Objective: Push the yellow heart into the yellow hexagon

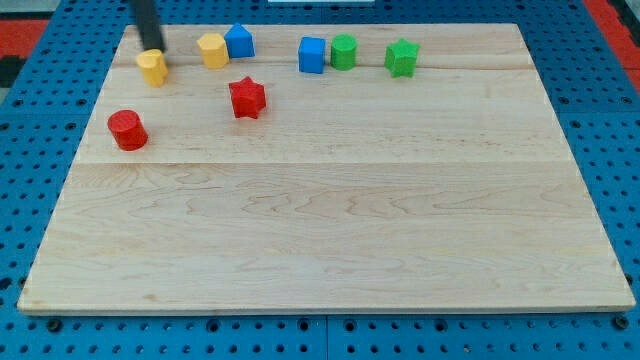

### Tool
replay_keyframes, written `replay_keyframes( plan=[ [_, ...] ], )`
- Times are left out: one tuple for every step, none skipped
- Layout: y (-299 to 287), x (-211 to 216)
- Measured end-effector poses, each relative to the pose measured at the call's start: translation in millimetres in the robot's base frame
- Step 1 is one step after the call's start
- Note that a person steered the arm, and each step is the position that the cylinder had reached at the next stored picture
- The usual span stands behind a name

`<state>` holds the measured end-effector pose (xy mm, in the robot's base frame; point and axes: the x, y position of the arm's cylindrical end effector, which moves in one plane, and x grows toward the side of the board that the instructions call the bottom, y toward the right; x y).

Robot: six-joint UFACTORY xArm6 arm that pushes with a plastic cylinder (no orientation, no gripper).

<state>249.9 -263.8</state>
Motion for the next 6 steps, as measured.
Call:
replay_keyframes(
  plan=[
    [-30,16],
    [0,38],
    [66,22],
    [98,10],
    [97,24],
    [65,51]
  ],
)
